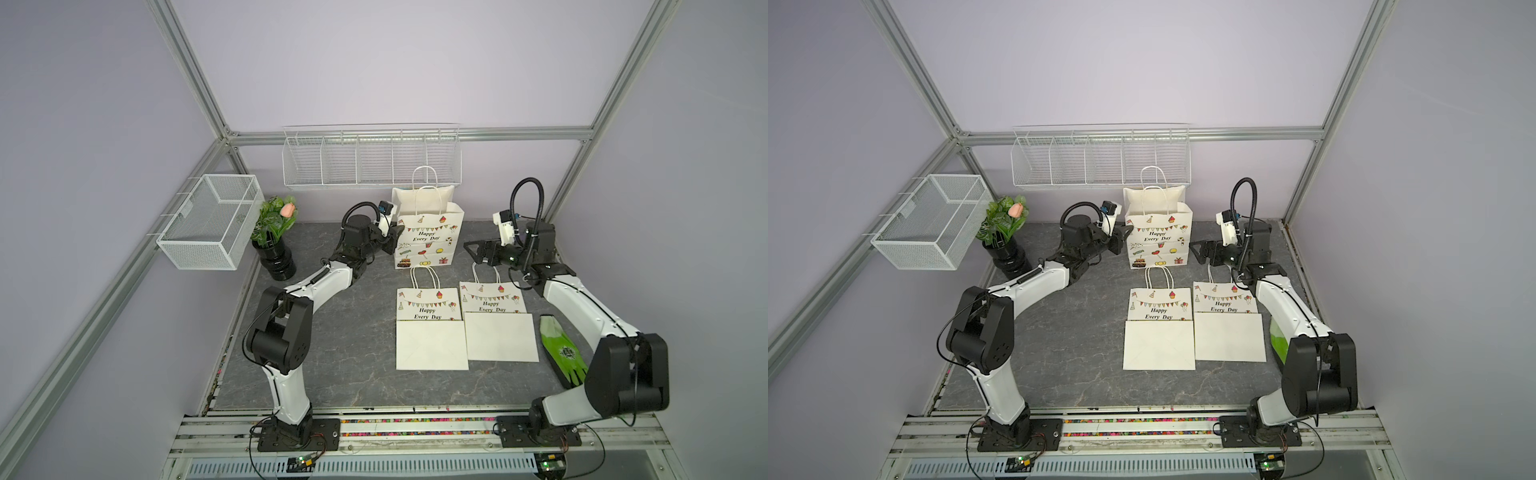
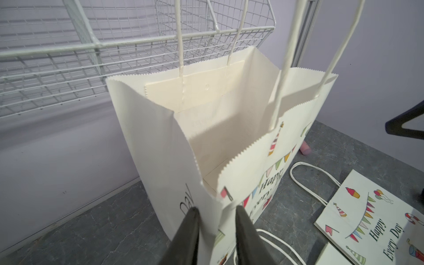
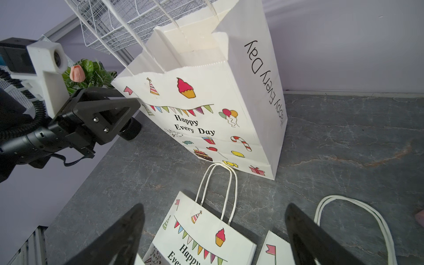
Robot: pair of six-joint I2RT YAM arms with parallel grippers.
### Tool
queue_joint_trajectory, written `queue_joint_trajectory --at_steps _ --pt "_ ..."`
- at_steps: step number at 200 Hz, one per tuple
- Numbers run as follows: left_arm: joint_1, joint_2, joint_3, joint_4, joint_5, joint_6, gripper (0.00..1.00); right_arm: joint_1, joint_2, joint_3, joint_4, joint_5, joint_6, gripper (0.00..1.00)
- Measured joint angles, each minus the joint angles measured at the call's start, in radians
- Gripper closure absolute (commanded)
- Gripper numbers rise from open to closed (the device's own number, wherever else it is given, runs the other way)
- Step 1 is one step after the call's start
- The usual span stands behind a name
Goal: Put away the paper bag
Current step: Pick up the paper bag from the center of the board.
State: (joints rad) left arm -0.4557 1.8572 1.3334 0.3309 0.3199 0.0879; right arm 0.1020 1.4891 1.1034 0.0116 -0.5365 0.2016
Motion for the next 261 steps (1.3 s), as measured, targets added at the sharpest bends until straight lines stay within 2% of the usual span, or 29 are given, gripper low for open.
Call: queue_joint_trajectory --at_steps 32,47,56,119,180,206,243,261 --pt "0.0 0.0 0.005 0.0 0.006 0.0 0.87 0.0 0.0 0.004 0.0 -0.003 0.0 0.0" --pt "0.0 0.0 0.005 0.0 0.01 -0.003 0.93 0.0 0.0 0.004 -0.002 -0.003 -0.001 0.07" --pt "0.0 0.0 0.005 0.0 0.011 0.001 0.99 0.0 0.0 0.004 -0.003 -0.003 -0.003 0.11" --pt "0.0 -0.035 0.03 -0.082 0.016 0.023 1.0 -0.003 -0.022 0.004 -0.021 -0.004 -0.003 0.11" --pt "0.002 -0.194 0.118 -0.245 0.06 0.048 1.0 -0.021 -0.082 0.014 -0.024 -0.022 0.005 0.11" --pt "0.002 -0.29 0.123 -0.259 0.1 0.043 1.0 -0.022 -0.082 0.03 -0.039 -0.074 0.016 0.11" --pt "0.002 -0.409 0.123 -0.259 0.126 0.01 1.0 -0.021 -0.079 0.067 -0.028 -0.226 0.083 0.09" --pt "0.002 -0.444 0.12 -0.266 0.124 -0.003 1.0 -0.012 -0.082 0.076 -0.025 -0.268 0.107 0.03"
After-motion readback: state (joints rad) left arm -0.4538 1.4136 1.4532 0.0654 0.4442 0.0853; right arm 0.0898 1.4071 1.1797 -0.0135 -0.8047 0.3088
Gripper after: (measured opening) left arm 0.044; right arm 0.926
